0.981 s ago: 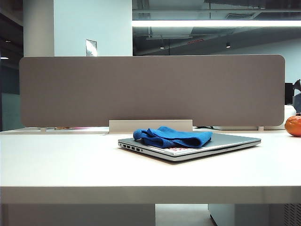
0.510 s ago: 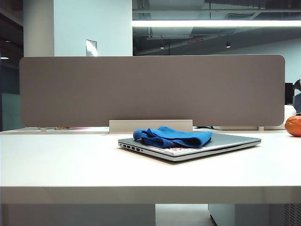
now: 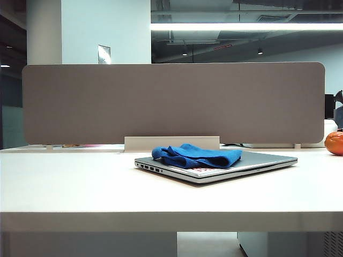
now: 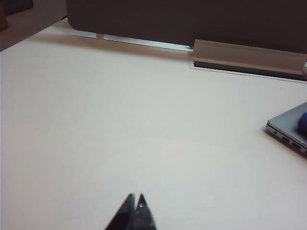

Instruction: Pick up the blue rag and put it over the laptop.

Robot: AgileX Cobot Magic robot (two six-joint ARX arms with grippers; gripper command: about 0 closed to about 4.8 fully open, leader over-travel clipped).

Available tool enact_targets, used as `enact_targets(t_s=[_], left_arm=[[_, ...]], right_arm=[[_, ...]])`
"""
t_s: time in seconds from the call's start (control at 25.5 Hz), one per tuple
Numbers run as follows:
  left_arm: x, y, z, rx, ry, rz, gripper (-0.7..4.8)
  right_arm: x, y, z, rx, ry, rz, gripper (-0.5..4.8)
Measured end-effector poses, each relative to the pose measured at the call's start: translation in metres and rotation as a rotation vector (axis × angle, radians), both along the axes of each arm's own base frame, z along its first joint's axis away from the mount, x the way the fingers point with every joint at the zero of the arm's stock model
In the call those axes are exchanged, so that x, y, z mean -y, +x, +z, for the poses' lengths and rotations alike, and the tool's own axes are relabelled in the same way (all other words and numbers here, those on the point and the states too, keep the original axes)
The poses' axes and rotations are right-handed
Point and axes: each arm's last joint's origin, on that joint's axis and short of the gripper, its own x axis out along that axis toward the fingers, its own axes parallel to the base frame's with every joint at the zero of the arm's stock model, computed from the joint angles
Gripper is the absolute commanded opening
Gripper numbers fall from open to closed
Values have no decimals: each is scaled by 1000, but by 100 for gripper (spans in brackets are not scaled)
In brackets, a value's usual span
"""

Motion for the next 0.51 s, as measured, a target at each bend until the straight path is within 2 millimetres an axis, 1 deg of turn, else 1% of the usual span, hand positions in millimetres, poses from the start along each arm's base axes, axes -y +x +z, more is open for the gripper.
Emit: enact_targets(t_s=[0.12, 0.24, 0.51], left_arm=[[0, 0, -7, 24, 0, -1, -6], [1, -1, -8, 56, 0, -21, -6], [1, 0, -11, 48, 10, -27, -6]], right_arm=[[0, 0, 0, 0, 0, 0, 0], [0, 0, 0, 0, 0, 0, -1], [0, 0, 0, 0, 0, 0, 0]])
